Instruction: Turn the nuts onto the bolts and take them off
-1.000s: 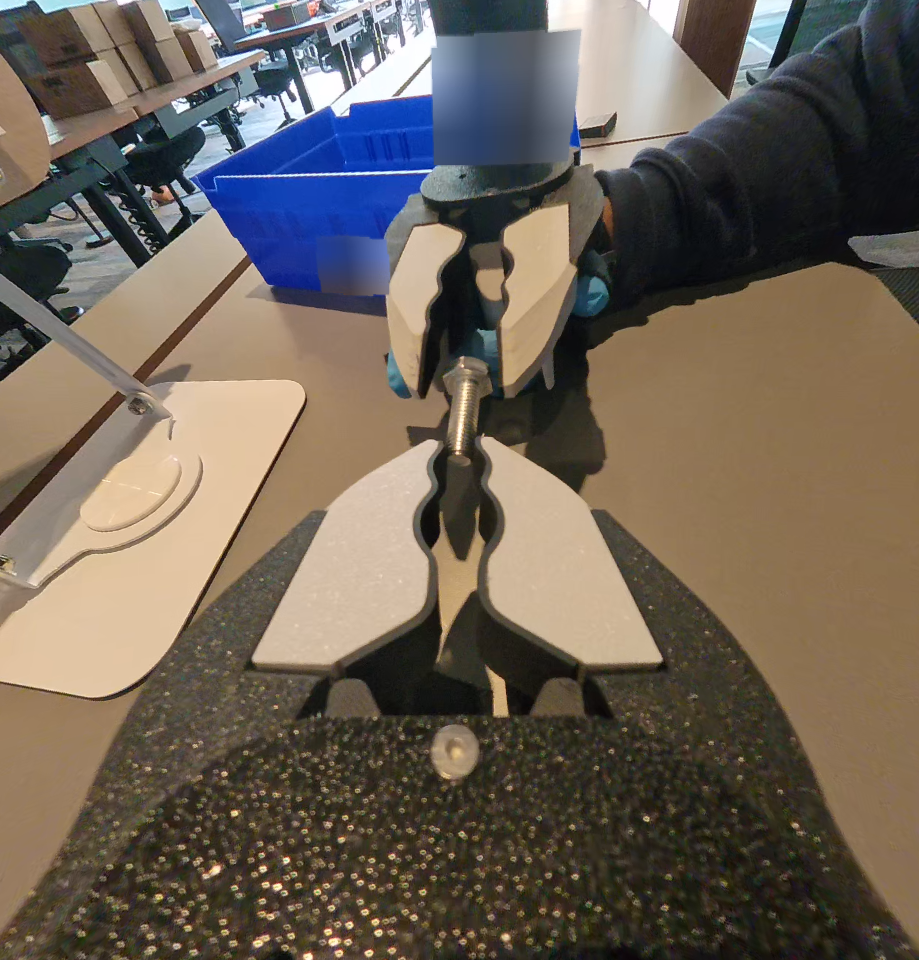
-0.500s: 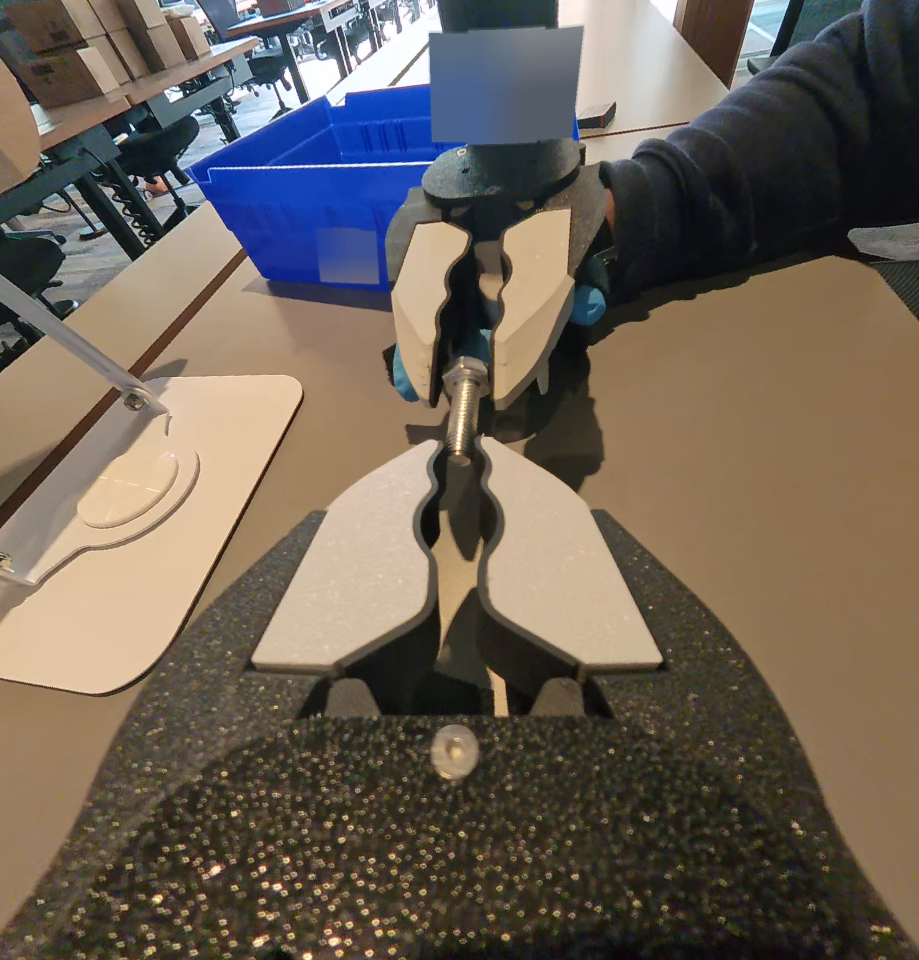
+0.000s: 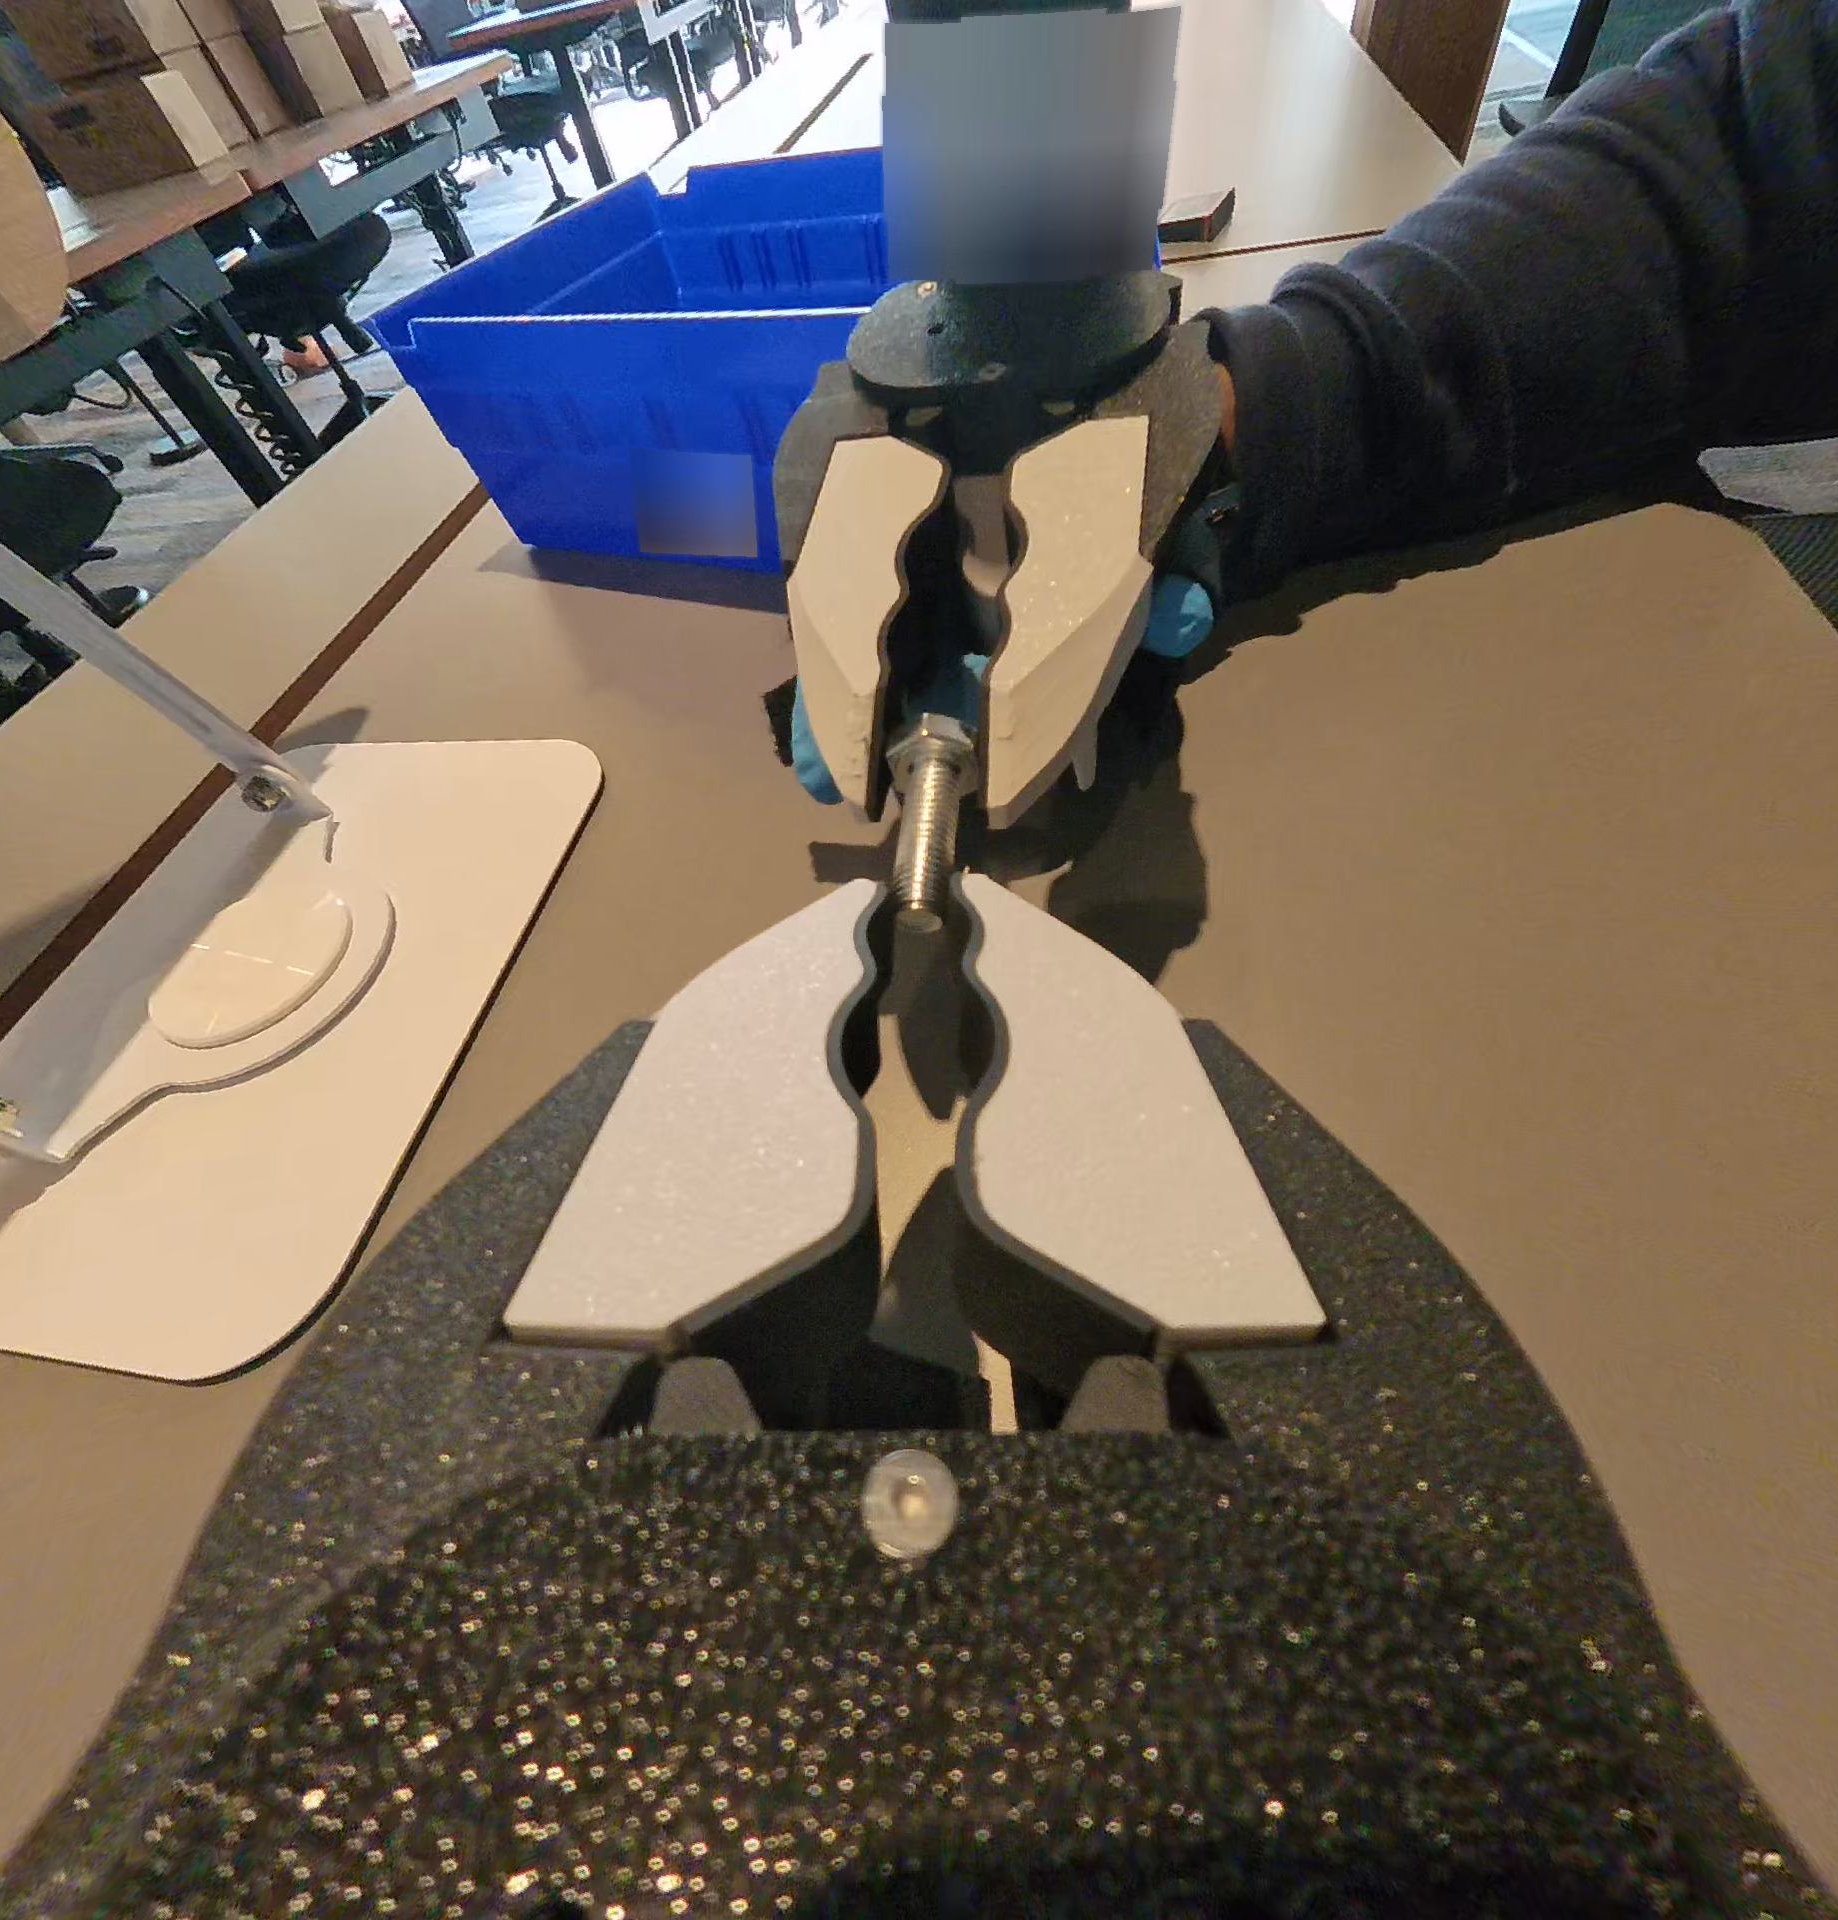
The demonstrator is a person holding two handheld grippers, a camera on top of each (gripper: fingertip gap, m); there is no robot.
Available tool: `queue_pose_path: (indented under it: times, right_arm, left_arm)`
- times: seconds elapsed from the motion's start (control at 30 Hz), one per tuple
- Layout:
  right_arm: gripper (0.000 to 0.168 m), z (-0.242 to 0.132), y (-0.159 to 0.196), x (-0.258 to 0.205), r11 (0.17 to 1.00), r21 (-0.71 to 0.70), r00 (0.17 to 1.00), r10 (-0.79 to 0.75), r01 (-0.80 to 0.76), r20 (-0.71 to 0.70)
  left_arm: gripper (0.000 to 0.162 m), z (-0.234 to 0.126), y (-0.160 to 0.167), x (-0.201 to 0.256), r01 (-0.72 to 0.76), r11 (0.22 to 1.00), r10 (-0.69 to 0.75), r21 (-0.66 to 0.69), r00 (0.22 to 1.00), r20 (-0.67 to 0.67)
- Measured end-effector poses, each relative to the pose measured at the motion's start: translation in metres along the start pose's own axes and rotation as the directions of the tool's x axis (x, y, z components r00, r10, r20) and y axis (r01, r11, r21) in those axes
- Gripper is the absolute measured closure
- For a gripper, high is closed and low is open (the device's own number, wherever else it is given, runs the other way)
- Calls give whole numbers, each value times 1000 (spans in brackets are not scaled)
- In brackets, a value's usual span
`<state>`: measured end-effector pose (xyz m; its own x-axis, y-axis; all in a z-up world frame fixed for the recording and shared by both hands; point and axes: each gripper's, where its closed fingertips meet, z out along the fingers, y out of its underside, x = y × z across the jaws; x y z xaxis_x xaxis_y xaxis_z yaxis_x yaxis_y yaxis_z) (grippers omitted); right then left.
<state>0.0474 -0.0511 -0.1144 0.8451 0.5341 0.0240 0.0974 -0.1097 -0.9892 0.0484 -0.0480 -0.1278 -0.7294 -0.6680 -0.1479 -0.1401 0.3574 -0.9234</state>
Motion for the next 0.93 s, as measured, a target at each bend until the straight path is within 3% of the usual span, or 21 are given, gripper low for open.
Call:
queue_pose_path:
  times: [0.33,0.5,0.7,0.93]
  right_arm:
    - [151,-1,-3,4,1000,21,1000,4,-4,-20]
    - [151,-8,-10,12,996,84,998,44,-40,-48]
    - [151,-10,-12,19,994,102,995,45,-36,-93]
    - [151,-11,-13,23,992,117,993,57,-44,-105]
  left_arm:
    - [152,-1,-2,-5,22,999,-23,34,999,26]
    - [138,-17,4,-11,65,998,-66,26,997,34]
    - [145,-36,42,-38,171,975,-145,-144,974,173]
    - [144,-18,64,-22,146,942,-113,-303,986,124]
